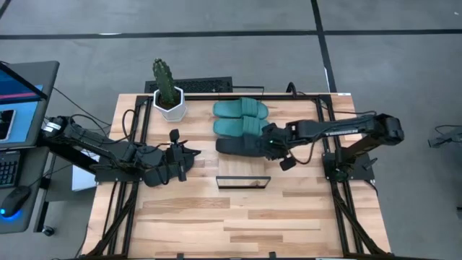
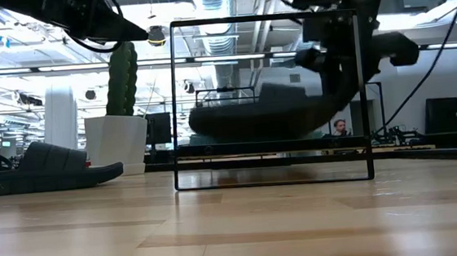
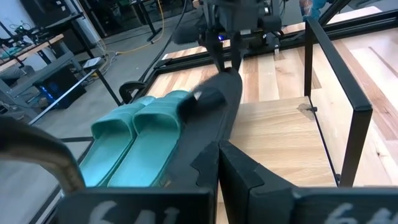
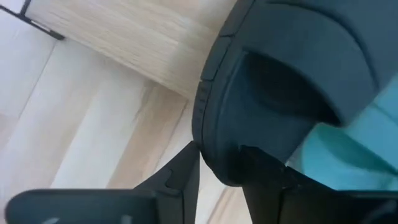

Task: Pick and place slides into the shelf
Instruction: Put the right black slide on the shelf

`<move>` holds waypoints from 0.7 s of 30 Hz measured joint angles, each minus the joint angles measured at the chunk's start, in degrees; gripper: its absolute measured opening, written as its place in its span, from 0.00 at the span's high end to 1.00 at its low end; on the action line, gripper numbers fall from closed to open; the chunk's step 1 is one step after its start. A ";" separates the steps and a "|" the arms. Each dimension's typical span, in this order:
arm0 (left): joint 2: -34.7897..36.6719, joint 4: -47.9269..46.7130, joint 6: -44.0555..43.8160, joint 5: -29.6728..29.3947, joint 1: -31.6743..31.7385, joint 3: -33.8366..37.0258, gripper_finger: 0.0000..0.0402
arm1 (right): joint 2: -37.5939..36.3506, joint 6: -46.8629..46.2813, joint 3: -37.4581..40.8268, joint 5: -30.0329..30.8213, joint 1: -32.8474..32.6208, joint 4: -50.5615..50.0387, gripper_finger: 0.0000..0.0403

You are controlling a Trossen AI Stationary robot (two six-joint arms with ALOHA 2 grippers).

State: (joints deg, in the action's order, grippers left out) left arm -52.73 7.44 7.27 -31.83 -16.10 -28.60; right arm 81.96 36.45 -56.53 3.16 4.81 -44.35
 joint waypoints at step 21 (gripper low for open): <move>-0.02 -0.31 -0.37 0.02 -0.02 0.01 1.00 | 5.56 -2.54 -0.02 -0.04 0.20 1.74 0.52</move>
State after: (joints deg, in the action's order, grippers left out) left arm -52.75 7.14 6.90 -31.81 -16.12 -28.59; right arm 87.52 33.90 -56.55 3.11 5.02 -42.61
